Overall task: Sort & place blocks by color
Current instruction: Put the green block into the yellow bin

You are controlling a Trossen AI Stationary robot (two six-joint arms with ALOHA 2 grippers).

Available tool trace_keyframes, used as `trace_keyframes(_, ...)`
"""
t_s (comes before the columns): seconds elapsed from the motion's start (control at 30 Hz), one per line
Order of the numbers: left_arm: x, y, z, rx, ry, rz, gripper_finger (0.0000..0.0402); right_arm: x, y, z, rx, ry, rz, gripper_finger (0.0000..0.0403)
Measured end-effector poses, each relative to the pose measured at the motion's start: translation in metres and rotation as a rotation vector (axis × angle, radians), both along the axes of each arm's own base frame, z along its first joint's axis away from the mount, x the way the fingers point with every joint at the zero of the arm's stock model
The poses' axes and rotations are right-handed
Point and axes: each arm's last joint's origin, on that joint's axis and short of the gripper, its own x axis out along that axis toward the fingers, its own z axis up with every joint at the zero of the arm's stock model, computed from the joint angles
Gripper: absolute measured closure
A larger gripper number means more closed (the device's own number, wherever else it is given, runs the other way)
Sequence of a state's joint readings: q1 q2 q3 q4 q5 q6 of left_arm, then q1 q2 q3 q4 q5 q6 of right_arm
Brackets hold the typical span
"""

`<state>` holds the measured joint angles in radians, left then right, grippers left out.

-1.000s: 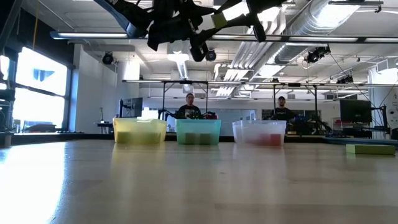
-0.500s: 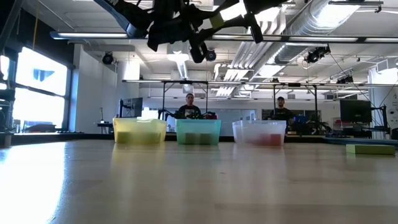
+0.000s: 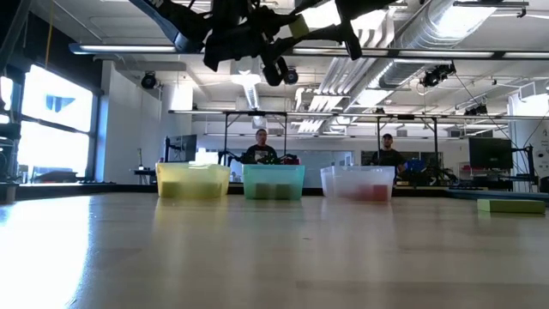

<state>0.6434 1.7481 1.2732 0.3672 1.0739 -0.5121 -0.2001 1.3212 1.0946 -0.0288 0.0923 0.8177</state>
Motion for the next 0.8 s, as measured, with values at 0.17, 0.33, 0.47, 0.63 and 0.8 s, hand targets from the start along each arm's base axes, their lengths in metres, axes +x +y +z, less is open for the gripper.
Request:
trace_keyframes(0.17, -0.001, 0.001, 0.000, 0.004, -0.005, -0.010, 0.0295, -0.001, -0.003, -0.001, 0.003, 0.009, -0.014, 0.0140)
trace_keyframes(0.33, -0.003, 0.004, 0.000, -0.006, 0.004, -0.001, 0.0296, -0.003, -0.008, -0.001, -0.020, 0.013, -0.027, 0.0128)
trace_keyframes(0.47, -0.004, 0.005, -0.002, -0.006, 0.020, 0.017, 0.0295, -0.004, -0.012, 0.000, -0.039, 0.006, -0.041, 0.0127)
trace_keyframes(0.63, -0.008, 0.010, -0.005, -0.021, 0.051, 0.044, 0.0295, -0.005, -0.016, 0.001, -0.060, 0.006, -0.052, 0.0126)
trace_keyframes(0.8, -0.012, 0.016, -0.012, 0.017, 0.096, 0.130, 0.0296, -0.006, -0.021, 0.002, -0.074, 0.006, -0.065, 0.0126)
